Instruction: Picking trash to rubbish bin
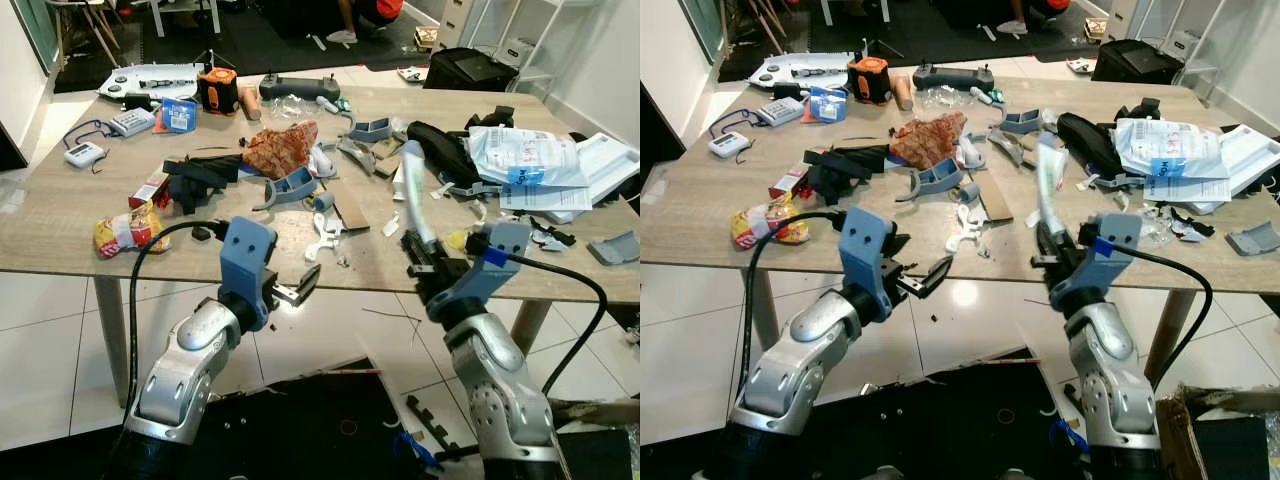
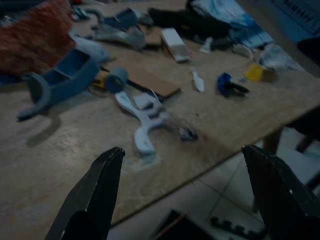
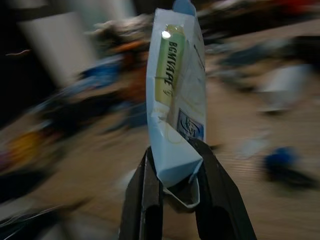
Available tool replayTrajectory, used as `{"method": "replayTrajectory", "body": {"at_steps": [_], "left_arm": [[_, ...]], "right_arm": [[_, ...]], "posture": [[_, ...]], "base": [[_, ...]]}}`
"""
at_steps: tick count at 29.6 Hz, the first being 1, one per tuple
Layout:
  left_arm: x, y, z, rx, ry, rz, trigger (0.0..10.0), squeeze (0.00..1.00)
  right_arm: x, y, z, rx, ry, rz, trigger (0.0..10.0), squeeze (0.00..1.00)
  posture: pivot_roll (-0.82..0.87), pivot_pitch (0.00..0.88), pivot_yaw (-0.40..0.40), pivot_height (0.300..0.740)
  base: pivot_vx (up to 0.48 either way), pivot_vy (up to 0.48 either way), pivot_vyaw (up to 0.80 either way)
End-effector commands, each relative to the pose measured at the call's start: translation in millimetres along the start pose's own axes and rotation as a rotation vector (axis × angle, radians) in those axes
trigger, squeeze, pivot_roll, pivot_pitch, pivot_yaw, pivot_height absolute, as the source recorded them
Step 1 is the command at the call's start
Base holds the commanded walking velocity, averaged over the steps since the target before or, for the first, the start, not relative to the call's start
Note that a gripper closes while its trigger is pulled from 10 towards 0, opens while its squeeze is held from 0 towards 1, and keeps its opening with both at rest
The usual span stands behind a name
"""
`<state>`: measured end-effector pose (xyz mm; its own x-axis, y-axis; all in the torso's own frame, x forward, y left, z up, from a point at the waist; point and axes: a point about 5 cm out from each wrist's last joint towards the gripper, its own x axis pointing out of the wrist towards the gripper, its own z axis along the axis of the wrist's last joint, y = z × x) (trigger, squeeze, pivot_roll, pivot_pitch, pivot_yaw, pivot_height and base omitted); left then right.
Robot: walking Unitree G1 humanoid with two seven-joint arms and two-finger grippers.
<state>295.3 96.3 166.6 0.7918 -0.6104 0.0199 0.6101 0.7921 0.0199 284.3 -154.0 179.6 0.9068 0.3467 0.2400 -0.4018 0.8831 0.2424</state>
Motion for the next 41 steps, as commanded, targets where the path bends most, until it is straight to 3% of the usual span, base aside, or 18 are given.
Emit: {"method": "replayTrajectory", "body": {"at_steps": [1,6,7,11,20,30,32,34,38,41], "left_arm": [[-3.5,-3.4,-2,0.005,0.014,-0.045,10.0,0.0],[-6.6,-6.8,-6,-0.002,0.037,-0.103,10.0,0.0],[-8.6,-11.9,-7,-0.009,0.04,-0.173,10.0,0.0],[-14.9,-22.7,-9,0.012,0.065,-0.322,10.0,0.0],[-18.5,-18.7,-19,0.039,0.118,-0.325,10.0,0.0],[-32.9,-13.2,-36,0.074,0.232,-0.379,10.0,0.0],[-44.5,-7.3,-54,0.125,0.359,-0.41,10.0,0.0],[-47.0,-5.1,-58,0.127,0.381,-0.409,10.0,0.0],[-53.2,7.4,-81,0.221,0.492,-0.32,10.0,0.0],[-57.7,17.5,-103,0.196,0.594,-0.19,10.0,0.0]], "right_arm": [[-9.0,6.2,3,0.025,0.023,0.107,10.0,0.0],[-19.9,6.1,2,0.017,0.097,0.188,10.0,0.0],[-26.3,3.8,-4,-0.025,0.174,0.232,10.0,0.0],[-38.4,4.5,-20,-0.01,0.331,0.357,10.0,0.0],[-52.2,13.2,-34,0.013,0.553,0.54,10.0,0.0],[-66.1,18.1,-51,0.058,0.681,0.557,10.0,0.0],[-69.6,5.9,-69,-0.009,0.812,0.519,10.0,0.0],[-69.1,2.4,-73,-0.029,0.837,0.498,10.0,0.0],[-69.8,-8.6,-81,-0.079,0.885,0.395,10.0,0.0],[-70.4,-16.4,-90,-0.089,0.908,0.287,10.0,0.0]], "posture": [[-0.04,0.135,-0.005,0.74],[-0.04,0.148,0.014,0.74],[-0.04,0.147,0.026,0.74],[-0.01,0.139,0.026,0.74],[-0.03,0.168,0.015,0.74],[-0.03,0.133,-0.006,0.74],[-0.03,0.132,-0.016,0.74],[-0.04,0.131,-0.015,0.74],[-0.03,0.133,-0.013,0.74],[-0.02,0.13,-0.01,0.74]], "base": [[0.0,0.0,0.0],[0.0,0.0,0.0],[0.0,0.0,0.0],[0.0,0.0,0.0],[0.0,0.0,0.0],[0.0,0.0,0.0],[0.0,0.0,0.0],[0.0,0.0,0.0],[0.0,0.0,0.0],[0.0,0.0,0.0]]}}
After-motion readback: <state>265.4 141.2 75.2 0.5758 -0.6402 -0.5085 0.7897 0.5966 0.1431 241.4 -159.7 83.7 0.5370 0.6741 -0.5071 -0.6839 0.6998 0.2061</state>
